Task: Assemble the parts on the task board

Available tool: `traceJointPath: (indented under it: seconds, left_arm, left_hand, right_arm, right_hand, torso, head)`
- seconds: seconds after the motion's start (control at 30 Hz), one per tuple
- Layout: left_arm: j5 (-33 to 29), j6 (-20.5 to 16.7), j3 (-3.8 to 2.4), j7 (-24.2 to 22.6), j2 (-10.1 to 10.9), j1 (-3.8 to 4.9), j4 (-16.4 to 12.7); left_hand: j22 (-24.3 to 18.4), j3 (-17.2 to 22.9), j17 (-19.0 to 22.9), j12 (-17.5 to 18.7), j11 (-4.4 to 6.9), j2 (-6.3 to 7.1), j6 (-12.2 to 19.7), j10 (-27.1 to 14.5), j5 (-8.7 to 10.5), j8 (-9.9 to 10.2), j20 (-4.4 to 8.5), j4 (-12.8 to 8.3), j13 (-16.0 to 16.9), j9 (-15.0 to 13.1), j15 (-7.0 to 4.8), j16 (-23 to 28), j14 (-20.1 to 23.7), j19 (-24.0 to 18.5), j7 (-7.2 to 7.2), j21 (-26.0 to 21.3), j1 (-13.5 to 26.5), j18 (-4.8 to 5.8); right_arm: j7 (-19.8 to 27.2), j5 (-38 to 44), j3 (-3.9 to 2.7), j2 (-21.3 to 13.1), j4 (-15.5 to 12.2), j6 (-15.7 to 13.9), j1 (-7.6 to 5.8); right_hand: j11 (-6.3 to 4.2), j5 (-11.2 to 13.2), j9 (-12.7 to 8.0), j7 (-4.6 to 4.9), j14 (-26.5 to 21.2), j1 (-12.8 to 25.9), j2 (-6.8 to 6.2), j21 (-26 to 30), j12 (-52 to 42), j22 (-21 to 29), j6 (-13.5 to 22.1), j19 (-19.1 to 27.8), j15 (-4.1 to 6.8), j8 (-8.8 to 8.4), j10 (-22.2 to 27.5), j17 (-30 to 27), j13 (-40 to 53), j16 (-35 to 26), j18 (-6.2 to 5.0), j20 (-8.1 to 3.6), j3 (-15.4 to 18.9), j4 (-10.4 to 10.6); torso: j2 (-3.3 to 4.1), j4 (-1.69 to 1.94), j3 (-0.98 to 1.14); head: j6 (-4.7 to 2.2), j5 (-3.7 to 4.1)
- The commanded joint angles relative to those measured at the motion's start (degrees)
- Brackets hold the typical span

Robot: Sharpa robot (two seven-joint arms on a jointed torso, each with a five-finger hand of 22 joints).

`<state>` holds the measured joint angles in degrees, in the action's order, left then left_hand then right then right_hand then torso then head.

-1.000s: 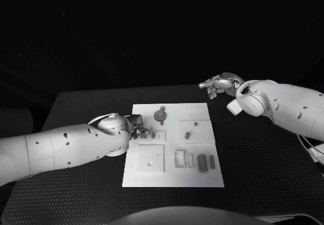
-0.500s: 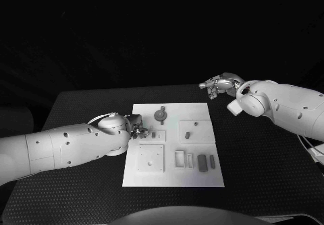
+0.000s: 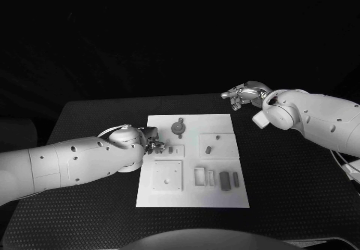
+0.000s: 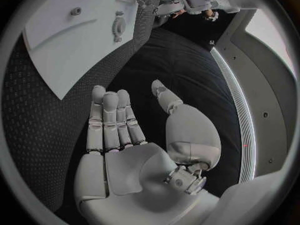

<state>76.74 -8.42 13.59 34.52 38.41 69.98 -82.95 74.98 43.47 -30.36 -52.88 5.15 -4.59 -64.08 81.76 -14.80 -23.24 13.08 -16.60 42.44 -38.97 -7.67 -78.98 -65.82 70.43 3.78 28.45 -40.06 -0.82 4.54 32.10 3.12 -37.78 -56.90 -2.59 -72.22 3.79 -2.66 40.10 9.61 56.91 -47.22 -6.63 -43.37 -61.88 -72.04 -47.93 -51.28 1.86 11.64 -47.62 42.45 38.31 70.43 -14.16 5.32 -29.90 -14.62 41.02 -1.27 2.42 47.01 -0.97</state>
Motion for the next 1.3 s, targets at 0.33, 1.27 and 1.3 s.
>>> traceJointPath:
  seconds: [0.33, 1.27, 1.3]
  left_arm:
    - [-1.09, 0.97, 0.17, -0.22, -0.33, -0.25, 0.19]
    - [-0.70, 0.55, 0.17, -0.34, -0.11, -0.24, 0.35]
    - [-0.69, 0.56, 0.17, -0.33, -0.09, -0.24, 0.33]
  left_hand:
    - [1.13, -2.46, 0.35, -0.53, 2.00, 2.41, -6.79, -1.77, 4.62, -0.44, 0.41, 3.13, -0.38, -0.01, -0.34, -0.29, -0.32, 0.21, -4.67, 0.04, 2.33, -0.59]
    - [1.13, -3.68, 0.60, -0.85, 2.07, 3.59, -6.66, -1.91, 4.98, -0.63, 0.52, 3.41, -0.73, 0.02, -0.52, -0.37, -0.34, 0.26, -4.74, -0.12, 0.95, -0.69]
    - [1.14, -3.71, 0.60, -0.86, 2.07, 3.58, -6.65, -1.92, 4.91, -0.63, 0.52, 3.32, -0.74, 0.03, -0.51, -0.38, -0.34, 0.26, -4.73, -0.12, 0.86, -0.69]
  right_arm:
    - [0.36, 0.01, -0.01, 0.00, -0.05, 0.85, 0.04]
    - [0.29, 0.01, -0.01, -0.08, -0.10, 0.82, 0.09]
    - [0.28, 0.01, -0.01, -0.09, -0.09, 0.82, 0.10]
  right_hand:
    - [-0.05, -0.20, 0.04, 0.33, 0.02, 0.31, 0.32, 0.22, -0.41, -0.04, 0.07, -0.02, 0.34, 0.24, -0.39, -0.07, -0.10, -0.19, -0.84, 0.34, 0.19, 0.15]
    - [-0.05, -0.20, 0.03, 0.33, 0.01, 0.32, 0.32, 0.26, -0.47, -0.06, 0.08, -0.02, 0.34, 0.24, -0.36, -0.07, -0.23, -0.21, -0.84, 0.35, 0.20, 0.16]
    - [-0.05, -0.20, 0.03, 0.33, 0.01, 0.32, 0.32, 0.26, -0.48, -0.06, 0.08, -0.02, 0.34, 0.24, -0.36, -0.07, -0.23, -0.21, -0.84, 0.35, 0.20, 0.16]
  torso:
    - [0.00, -0.02, 0.01]
    - [-0.01, 0.00, 0.00]
    - [-0.01, 0.00, 0.00]
  head:
    - [0.08, 0.07]
    - [0.11, 0.21]
    - [0.15, 0.20]
